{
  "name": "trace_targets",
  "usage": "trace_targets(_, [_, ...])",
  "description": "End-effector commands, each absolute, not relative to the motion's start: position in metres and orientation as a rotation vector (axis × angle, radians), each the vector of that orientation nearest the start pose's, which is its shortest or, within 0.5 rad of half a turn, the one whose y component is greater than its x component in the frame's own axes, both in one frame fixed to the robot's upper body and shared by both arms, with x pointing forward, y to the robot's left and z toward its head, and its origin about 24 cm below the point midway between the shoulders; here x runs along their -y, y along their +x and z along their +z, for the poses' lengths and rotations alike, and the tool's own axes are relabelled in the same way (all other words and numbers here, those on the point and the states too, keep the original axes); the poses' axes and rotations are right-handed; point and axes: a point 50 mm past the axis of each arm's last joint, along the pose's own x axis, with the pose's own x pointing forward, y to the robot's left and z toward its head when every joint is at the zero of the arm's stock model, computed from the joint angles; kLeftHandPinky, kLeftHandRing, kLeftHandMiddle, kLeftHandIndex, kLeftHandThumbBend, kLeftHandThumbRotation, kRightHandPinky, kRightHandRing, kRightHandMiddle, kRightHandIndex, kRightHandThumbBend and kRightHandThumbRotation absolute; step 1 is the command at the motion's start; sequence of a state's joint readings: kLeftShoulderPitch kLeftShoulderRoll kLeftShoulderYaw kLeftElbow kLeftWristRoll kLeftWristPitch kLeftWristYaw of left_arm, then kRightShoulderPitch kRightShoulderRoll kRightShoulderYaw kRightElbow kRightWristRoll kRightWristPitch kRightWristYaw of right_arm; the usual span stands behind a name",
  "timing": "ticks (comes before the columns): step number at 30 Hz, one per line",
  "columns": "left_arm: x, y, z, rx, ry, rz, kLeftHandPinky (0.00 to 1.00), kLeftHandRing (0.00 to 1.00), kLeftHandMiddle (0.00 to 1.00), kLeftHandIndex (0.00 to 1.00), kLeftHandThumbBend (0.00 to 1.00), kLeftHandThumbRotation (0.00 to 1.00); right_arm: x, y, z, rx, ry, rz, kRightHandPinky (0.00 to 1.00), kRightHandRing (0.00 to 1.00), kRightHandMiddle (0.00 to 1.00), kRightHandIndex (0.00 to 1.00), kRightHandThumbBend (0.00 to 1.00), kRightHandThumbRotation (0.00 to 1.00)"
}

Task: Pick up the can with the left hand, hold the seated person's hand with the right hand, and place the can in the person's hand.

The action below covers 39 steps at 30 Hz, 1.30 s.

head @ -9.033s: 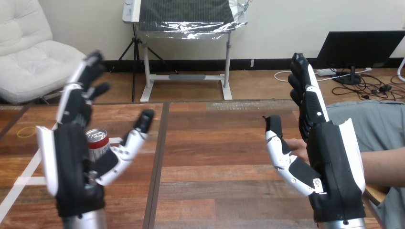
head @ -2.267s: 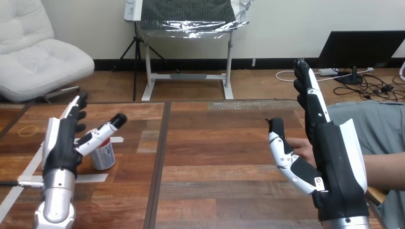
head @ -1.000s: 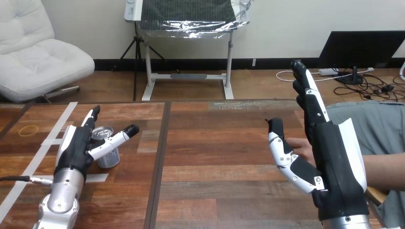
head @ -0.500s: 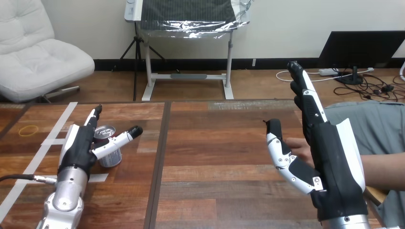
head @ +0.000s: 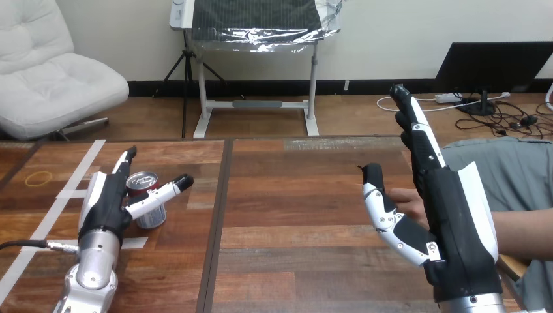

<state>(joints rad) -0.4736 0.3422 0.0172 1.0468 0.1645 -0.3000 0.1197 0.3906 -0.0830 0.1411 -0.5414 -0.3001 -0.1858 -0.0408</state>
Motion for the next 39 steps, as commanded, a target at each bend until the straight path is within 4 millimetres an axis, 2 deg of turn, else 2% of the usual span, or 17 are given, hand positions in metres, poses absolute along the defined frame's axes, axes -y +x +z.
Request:
trace_targets(1, [-0.2413, 0.3297, 0.017, -0.152, 0.502, 0.151, 0.91, 0.95, 0.97, 0.96, 0.96, 0.47, 0.1406, 0.1758, 0.1251, 0.464, -0.338, 0.02, 1.0, 1.0, 1.0, 0.97, 0.13, 0.0])
trace_targets(11, [-0.2421, 0.3274, 0.0157, -0.135, 0.513, 0.177, 0.88, 0.93, 0.95, 0.94, 0.94, 0.46, 0.1409, 0.176, 0.1252, 0.463, -0.335, 0.022, 1.0, 1.0, 1.0, 0.97, 0.13, 0.0])
trace_targets(17, [-0.2427, 0.3254, 0.015, -0.111, 0.492, 0.208, 0.84, 0.88, 0.89, 0.89, 0.91, 0.4, 0.1413, 0.1763, 0.1252, 0.468, -0.333, 0.028, 1.0, 1.0, 1.0, 0.97, 0.13, 0.0])
trace_targets(20, [-0.2429, 0.3243, 0.0149, -0.097, 0.471, 0.223, 0.81, 0.84, 0.86, 0.86, 0.88, 0.34, 0.1414, 0.1764, 0.1253, 0.471, -0.33, 0.029, 1.0, 1.0, 1.0, 0.97, 0.13, 0.0])
trace_targets(21, [-0.2431, 0.3241, 0.0146, -0.096, 0.462, 0.228, 0.79, 0.82, 0.83, 0.83, 0.85, 0.28, 0.1415, 0.1764, 0.1253, 0.472, -0.33, 0.029, 1.0, 1.0, 1.0, 0.97, 0.13, 0.0])
trace_targets(26, [-0.2439, 0.3225, 0.0143, -0.078, 0.421, 0.248, 0.73, 0.75, 0.76, 0.77, 0.81, 0.14, 0.1417, 0.1767, 0.1254, 0.471, -0.333, 0.028, 1.0, 1.0, 1.0, 0.96, 0.13, 0.0])
trace_targets(30, [-0.2445, 0.3214, 0.0144, -0.063, 0.428, 0.257, 0.62, 0.65, 0.66, 0.69, 0.76, 0.05, 0.1416, 0.1767, 0.1257, 0.47, -0.336, 0.027, 1.0, 1.0, 1.0, 0.96, 0.12, 0.0])
trace_targets(39, [-0.2454, 0.3198, 0.014, -0.047, 0.448, 0.274, 0.53, 0.55, 0.58, 0.59, 0.73, 0.0, 0.1416, 0.1773, 0.1259, 0.473, -0.338, 0.026, 1.0, 1.0, 1.0, 0.96, 0.13, 0.0])
